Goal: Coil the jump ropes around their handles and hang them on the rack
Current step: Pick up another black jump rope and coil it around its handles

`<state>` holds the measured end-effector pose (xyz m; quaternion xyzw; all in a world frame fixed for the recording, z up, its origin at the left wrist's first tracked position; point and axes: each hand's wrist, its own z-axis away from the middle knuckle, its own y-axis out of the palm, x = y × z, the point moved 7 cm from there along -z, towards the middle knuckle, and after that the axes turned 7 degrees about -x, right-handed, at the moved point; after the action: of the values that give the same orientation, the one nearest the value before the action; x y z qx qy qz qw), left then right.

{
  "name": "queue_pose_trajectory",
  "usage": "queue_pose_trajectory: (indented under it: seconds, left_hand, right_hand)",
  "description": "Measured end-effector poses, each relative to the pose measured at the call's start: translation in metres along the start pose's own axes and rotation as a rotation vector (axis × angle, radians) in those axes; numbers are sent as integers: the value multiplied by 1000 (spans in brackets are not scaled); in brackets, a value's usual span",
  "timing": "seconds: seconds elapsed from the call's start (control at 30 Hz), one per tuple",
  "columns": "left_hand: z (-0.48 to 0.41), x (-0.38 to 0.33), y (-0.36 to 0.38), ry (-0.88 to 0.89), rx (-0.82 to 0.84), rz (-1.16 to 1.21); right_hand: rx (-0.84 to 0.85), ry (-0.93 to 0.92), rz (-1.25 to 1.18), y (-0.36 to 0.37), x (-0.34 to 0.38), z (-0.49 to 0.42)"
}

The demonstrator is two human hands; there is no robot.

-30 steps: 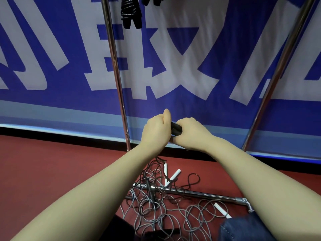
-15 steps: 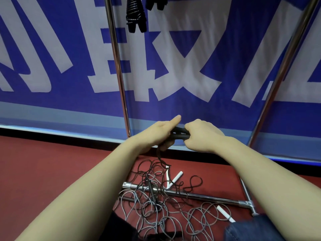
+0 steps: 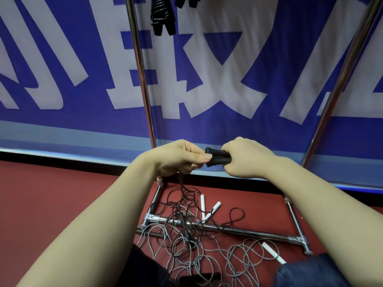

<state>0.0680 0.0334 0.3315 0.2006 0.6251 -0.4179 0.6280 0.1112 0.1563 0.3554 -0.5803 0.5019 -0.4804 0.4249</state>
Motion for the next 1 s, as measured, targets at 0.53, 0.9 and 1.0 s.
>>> queue_pose_trajectory:
  seconds: [0.53, 0.9, 1.0]
  left_hand:
    - [-11, -28, 26, 203, -524, -1386]
    - [-18, 14, 27, 32, -287, 7]
    - [-17, 17, 18, 151, -351, -2]
  right_hand:
    - [16, 128, 171, 23, -8, 1]
    - [-125, 409, -117, 7, -43, 3]
    - [-168, 419, -162, 2, -43, 0]
